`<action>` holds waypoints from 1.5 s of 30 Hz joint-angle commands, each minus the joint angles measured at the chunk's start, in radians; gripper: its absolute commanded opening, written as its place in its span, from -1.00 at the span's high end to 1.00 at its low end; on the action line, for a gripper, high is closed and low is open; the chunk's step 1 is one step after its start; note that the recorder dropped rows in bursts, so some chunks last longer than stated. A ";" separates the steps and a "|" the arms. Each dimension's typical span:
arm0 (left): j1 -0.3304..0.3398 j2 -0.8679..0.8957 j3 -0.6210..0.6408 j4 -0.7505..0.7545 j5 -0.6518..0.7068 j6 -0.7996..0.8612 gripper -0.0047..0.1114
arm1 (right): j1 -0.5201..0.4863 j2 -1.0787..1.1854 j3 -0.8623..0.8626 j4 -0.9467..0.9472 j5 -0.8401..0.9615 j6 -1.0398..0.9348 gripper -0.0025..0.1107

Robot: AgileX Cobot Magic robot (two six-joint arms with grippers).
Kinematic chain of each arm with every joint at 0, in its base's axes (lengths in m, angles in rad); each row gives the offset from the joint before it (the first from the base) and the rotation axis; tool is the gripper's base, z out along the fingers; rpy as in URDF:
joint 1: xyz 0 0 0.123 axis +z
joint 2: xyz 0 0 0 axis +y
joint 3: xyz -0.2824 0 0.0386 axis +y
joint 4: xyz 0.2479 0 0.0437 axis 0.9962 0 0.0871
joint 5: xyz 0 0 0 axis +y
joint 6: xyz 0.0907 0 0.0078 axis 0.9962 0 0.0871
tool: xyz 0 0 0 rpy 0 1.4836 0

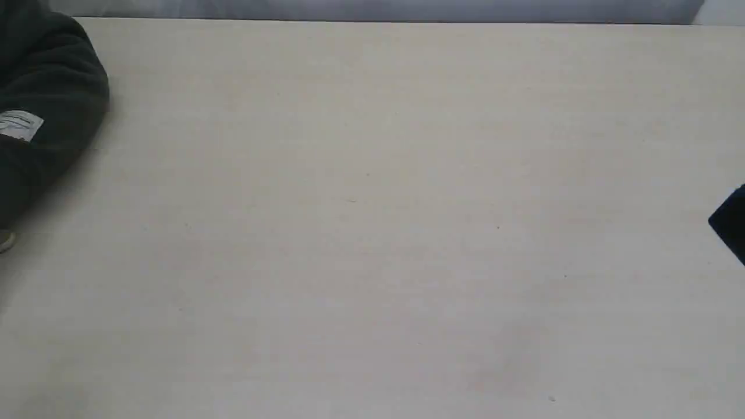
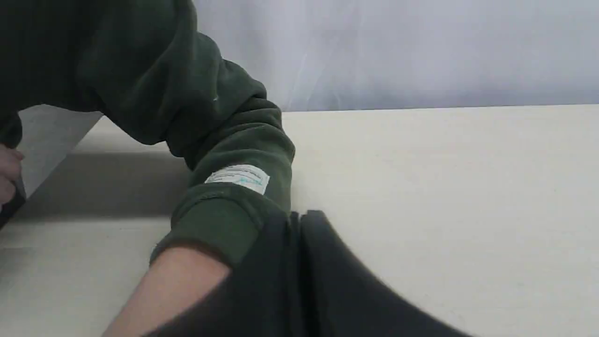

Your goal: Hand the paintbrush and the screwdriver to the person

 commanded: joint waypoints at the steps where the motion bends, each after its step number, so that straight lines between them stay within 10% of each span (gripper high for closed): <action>1: -0.007 -0.002 0.002 -0.005 -0.009 -0.002 0.92 | -0.006 -0.006 0.070 -0.001 -0.096 -0.020 0.88; 45: -0.007 -0.002 0.002 -0.005 -0.009 -0.002 0.92 | -0.006 -0.006 0.181 0.000 -0.150 -0.309 0.88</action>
